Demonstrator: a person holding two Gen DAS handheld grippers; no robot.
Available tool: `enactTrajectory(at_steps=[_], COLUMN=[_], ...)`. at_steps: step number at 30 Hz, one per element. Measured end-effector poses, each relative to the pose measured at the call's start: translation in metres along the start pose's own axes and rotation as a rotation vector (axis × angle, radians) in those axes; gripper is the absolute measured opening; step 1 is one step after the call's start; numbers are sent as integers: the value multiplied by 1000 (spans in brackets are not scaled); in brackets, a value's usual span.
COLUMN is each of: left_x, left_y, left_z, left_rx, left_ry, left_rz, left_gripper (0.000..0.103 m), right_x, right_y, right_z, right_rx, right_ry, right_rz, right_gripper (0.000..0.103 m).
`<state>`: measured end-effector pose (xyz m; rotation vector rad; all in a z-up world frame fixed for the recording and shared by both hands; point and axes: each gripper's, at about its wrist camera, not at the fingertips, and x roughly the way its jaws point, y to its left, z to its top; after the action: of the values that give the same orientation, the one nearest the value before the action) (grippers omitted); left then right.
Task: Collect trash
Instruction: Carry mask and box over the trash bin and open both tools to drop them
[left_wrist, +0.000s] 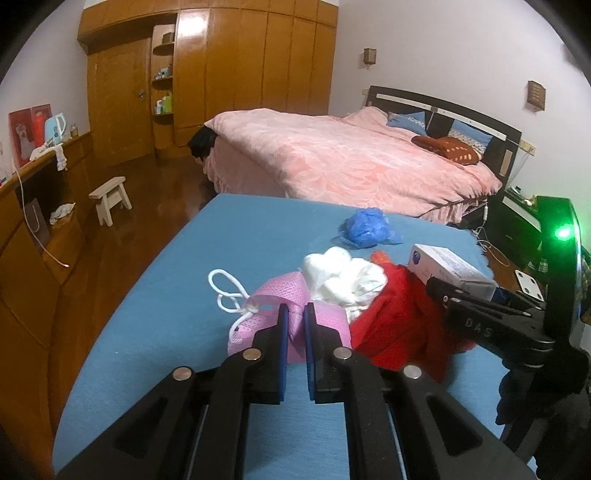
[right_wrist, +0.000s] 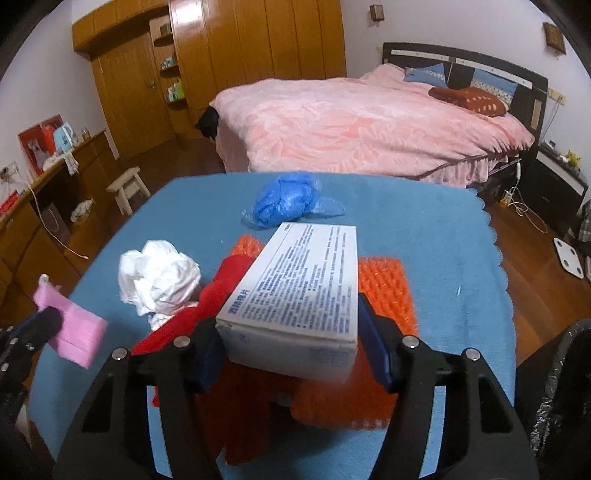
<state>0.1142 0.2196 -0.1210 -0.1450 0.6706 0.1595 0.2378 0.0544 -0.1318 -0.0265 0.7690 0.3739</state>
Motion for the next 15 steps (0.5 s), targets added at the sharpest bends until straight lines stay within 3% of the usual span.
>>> enactTrajectory(at_steps=[6, 15], left_x=[-12, -19], left_y=[-23, -71], left_z=[8, 7], left_rx=[31, 76], left_ry=[-23, -18], left_rz=[-41, -124], left_gripper=[8, 8], right_x=[-39, -84], right_y=[-20, -60], right_z=[-2, -25], right_rx=[17, 65], right_ry=[-52, -60], right_rz=[32, 49], right_gripper=[58, 58])
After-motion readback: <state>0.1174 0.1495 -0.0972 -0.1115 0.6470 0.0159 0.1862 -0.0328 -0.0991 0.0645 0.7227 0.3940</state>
